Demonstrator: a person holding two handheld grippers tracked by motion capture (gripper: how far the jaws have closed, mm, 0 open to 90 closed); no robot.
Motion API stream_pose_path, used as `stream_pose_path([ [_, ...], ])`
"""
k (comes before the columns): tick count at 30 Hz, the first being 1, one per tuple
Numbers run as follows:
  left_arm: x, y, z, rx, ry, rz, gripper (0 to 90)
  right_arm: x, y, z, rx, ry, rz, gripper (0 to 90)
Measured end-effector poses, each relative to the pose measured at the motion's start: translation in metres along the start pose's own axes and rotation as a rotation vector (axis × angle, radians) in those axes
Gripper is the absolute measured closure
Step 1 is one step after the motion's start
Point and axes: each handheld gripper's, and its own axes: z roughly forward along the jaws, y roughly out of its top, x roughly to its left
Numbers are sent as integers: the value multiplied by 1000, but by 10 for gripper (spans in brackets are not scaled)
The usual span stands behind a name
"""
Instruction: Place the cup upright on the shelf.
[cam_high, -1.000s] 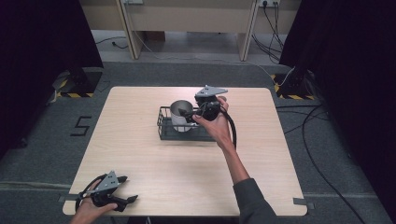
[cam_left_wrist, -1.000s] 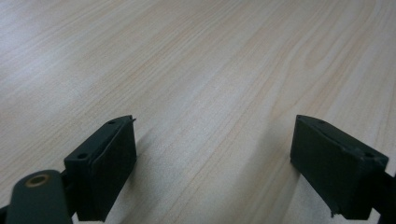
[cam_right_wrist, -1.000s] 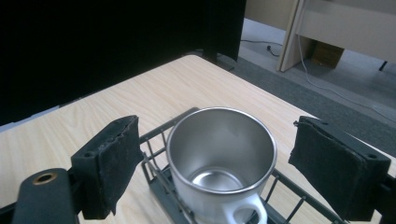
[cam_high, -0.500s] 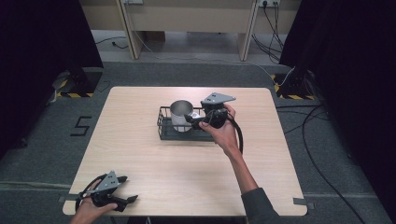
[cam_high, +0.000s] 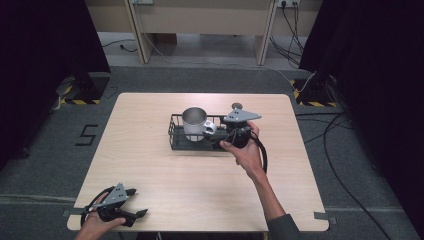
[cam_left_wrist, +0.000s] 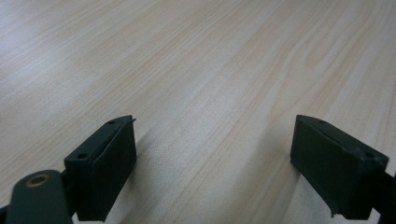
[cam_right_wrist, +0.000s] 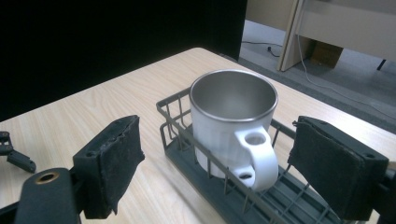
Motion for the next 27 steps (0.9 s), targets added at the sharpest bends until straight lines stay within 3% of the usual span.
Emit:
stream_pose_path([
  [17,0,0,0,-2,1,0,137,9,-21,-19,-33,-3,46,166],
  [27,0,0,0,-2,1,0,137,19,-32,-23,-23,-15,35,168],
])
